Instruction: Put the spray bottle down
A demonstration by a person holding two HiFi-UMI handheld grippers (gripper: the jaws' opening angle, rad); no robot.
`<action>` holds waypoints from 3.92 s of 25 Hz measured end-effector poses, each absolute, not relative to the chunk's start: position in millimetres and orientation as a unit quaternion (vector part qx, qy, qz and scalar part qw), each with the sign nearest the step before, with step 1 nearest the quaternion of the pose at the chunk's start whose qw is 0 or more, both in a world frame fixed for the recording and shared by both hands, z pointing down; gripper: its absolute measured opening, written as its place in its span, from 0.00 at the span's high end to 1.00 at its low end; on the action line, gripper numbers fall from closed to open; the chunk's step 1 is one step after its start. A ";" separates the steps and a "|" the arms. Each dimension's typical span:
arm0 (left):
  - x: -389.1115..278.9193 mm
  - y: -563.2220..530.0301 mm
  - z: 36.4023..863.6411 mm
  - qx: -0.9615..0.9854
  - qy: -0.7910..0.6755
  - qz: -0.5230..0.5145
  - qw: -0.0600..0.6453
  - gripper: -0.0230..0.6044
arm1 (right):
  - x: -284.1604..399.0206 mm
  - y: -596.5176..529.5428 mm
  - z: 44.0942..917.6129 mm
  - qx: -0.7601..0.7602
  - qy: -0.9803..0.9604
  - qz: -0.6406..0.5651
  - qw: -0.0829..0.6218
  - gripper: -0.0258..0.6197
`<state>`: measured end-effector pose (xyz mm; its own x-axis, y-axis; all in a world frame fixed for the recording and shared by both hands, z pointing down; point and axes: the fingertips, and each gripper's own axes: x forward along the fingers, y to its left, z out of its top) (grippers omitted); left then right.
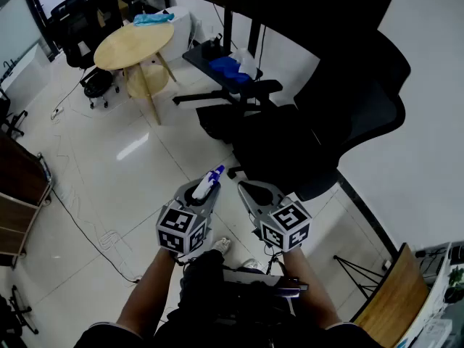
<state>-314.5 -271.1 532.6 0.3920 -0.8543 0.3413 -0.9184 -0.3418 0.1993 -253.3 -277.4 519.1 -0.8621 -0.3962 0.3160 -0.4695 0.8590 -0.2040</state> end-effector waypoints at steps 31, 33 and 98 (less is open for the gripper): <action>-218.7 -360.0 324.8 0.924 -0.381 -0.011 -0.020 0.83 | -155.4 -327.1 318.5 0.419 -0.906 -0.056 0.031 0.96; -207.0 -363.1 322.3 0.932 -0.363 -0.012 -0.023 0.83 | -143.4 -328.3 318.3 0.438 -0.897 -0.054 0.032 0.96; 390.6 163.2 348.5 0.944 0.329 0.014 -0.004 0.83 | 375.1 231.9 335.1 0.926 -0.377 0.000 0.028 0.96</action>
<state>390.6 163.2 348.5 0.7828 0.6215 0.0297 0.6218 -0.7832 0.0022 375.1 231.9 335.1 0.7153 -0.6985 0.0212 -0.6985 -0.7136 0.0527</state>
